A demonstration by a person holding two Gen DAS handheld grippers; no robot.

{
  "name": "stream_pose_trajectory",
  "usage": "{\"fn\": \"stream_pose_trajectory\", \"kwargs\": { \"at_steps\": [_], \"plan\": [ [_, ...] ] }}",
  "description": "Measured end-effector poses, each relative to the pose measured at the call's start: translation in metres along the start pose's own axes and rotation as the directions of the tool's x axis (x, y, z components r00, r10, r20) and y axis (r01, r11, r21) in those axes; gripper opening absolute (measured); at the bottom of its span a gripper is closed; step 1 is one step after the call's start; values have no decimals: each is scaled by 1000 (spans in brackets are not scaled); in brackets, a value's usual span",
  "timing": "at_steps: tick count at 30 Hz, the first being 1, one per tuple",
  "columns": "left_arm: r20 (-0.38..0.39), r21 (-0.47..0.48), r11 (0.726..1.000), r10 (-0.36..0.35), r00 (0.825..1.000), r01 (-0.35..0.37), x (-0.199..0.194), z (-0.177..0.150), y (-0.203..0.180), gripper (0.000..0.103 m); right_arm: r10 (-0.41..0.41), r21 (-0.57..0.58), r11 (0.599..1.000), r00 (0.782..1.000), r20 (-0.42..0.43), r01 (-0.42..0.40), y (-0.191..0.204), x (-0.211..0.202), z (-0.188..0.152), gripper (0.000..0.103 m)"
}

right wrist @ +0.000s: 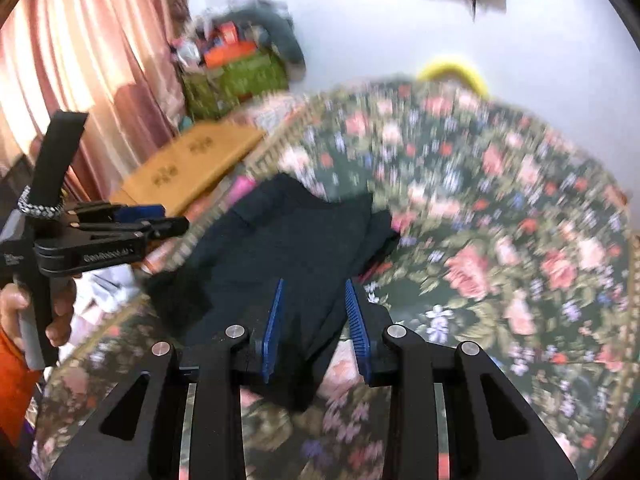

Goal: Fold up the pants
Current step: 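Lay the folded pants down and open both tools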

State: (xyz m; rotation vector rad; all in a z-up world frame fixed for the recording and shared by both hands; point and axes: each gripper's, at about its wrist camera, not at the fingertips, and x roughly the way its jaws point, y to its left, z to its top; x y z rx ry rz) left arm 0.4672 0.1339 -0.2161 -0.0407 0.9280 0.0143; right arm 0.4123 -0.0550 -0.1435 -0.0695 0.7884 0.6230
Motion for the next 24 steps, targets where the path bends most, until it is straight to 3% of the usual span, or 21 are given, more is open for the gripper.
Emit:
{"fn": "stream_pose_trajectory", "kwargs": {
  "at_steps": [3, 7, 14, 19, 22, 24],
  "plan": [
    [90, 8, 999, -35, 995, 35, -60, -5, -11, 44, 8, -25, 1000, 994, 107, -5, 17, -55, 3, 28],
    [231, 44, 999, -36, 972, 27, -146, -22, -29, 44, 23, -57, 998, 968, 250, -9, 47, -129, 2, 28],
    [454, 92, 996, -60, 889, 20, -285, -77, -61, 44, 67, -105, 994, 899, 434, -24, 101, -238, -21, 28],
    [561, 82, 997, -58, 826, 15, -354, -120, -73, 44, 60, -118, 993, 856, 514, 1, 131, -284, -46, 28],
    [612, 72, 997, -46, 790, 3, -383, -145, -77, 52, 42, -115, 993, 835, 549, 26, 145, -304, -64, 28],
    [629, 67, 998, -49, 776, 9, -397, -158, -79, 58, 13, -106, 993, 824, 567, 58, 154, -311, -73, 37]
  ]
}}
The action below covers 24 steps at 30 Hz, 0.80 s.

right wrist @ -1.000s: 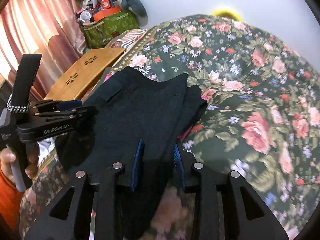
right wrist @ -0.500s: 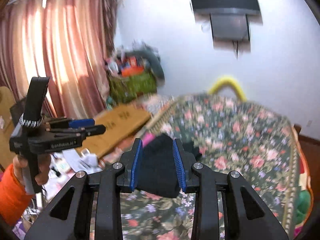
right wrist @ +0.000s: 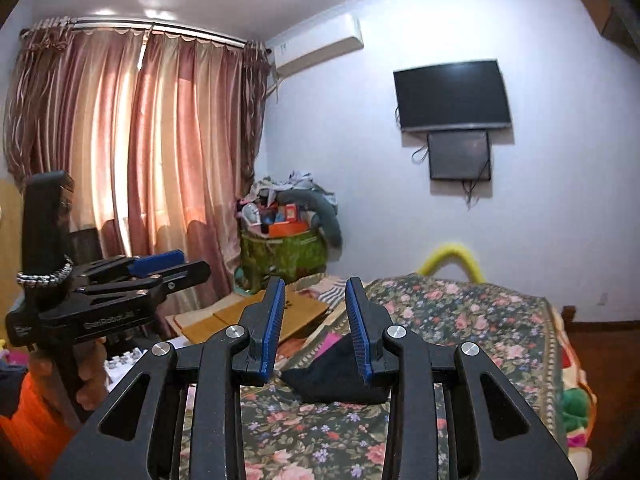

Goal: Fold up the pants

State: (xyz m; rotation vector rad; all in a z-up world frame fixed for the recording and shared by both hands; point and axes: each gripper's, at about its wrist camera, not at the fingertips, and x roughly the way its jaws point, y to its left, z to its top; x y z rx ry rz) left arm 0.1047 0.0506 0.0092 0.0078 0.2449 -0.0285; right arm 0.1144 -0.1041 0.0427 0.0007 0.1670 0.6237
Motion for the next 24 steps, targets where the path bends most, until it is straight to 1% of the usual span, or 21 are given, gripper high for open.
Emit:
{"fn": "stream_pose_trajectory", "kwargs": {
  "at_steps": [1, 3, 4, 6, 7, 8, 9, 10, 12, 17, 24],
  "plan": [
    [6, -5, 1000, 5, 1000, -5, -7, 0, -1, 60, -13, -2, 1000, 1000, 5, 13, 3, -3, -1, 42],
    [17, -13, 1000, 13, 1000, -13, -17, -1, -2, 71, -37, 0, 999, 999, 9, 37, 6, -7, -2, 58],
    [31, -19, 1000, 22, 999, -22, -24, -2, -2, 74, -47, 3, 999, 999, 12, 47, 7, -9, -2, 62],
    [50, -18, 999, 39, 998, -38, -31, -4, -3, 86, -68, 13, 998, 998, 14, 68, 6, -10, -2, 79],
    [55, -17, 999, 47, 997, -46, -35, -4, -4, 90, -78, 16, 997, 997, 14, 78, 5, -10, -2, 83],
    [60, -18, 998, 55, 997, -54, -37, -5, -5, 97, -91, 17, 996, 996, 17, 91, 5, -10, -1, 87],
    [62, -19, 998, 55, 997, -54, -39, -6, -6, 101, -99, 15, 995, 995, 19, 99, 5, -12, -1, 90],
    [62, -21, 999, 51, 997, -50, -40, -6, -5, 102, -105, 14, 994, 994, 18, 104, 6, -13, -1, 92],
    [55, -28, 998, 52, 997, -51, -41, -7, -5, 103, -116, 20, 993, 993, 18, 116, 6, -18, -1, 103],
    [42, -48, 998, 52, 998, -50, -45, -11, -4, 103, -124, 18, 992, 992, 18, 124, 6, -24, -2, 103],
    [43, -53, 997, 54, 998, -51, -48, -13, -5, 103, -132, 13, 991, 991, 21, 132, 8, -28, -7, 103]
  ]
}}
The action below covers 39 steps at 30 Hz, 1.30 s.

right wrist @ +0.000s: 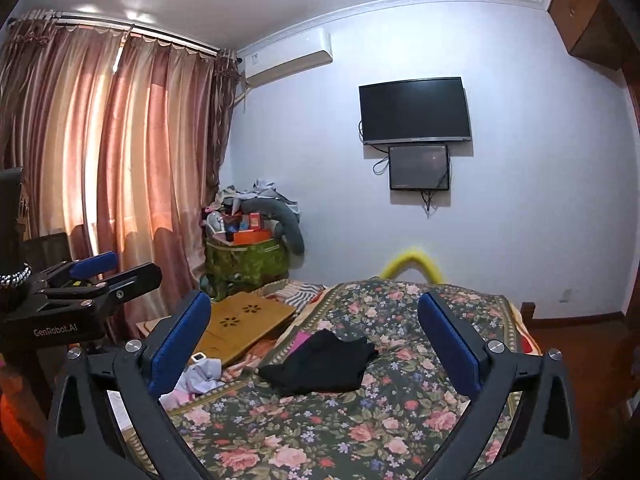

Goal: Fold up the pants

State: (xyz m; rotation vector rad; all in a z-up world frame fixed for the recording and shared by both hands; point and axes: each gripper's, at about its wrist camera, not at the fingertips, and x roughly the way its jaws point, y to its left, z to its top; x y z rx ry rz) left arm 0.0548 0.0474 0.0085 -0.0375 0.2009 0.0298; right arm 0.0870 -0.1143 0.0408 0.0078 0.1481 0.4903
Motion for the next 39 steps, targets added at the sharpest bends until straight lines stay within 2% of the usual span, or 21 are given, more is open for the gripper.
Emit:
{"fn": "stream_pose_trajectory", "kwargs": {
  "at_steps": [39],
  "plan": [
    [-19, 3, 999, -35, 999, 35, 7, 0, 1, 103, -28, 9, 1000, 1000, -12, 28, -3, -3, -1, 103]
  ]
}}
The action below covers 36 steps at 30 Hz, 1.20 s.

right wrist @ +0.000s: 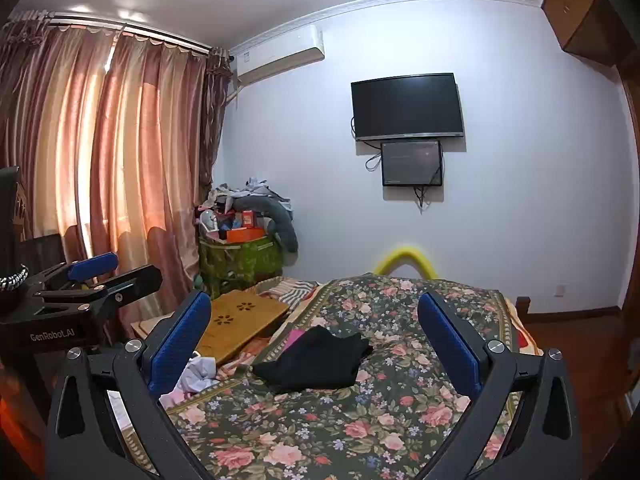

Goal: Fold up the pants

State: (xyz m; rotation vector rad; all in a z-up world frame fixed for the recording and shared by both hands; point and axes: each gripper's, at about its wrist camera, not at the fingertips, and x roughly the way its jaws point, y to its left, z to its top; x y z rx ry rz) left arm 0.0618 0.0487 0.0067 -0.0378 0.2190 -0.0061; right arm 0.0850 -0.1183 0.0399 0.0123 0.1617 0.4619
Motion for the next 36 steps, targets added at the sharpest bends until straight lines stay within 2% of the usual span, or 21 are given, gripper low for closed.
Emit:
{"fn": "stream_pose_trajectory", "kwargs": {
  "at_steps": [19, 36],
  "plan": [
    [11, 16, 999, -45, 999, 45, -1, 0, -3, 103, -13, -5, 1000, 1000, 15, 13, 2, -4, 5, 103],
    [-10, -9, 998, -70, 998, 70, 5, -5, 2, 103, -29, -20, 999, 1000, -10, 29, 4, 2, 3, 103]
  ]
}}
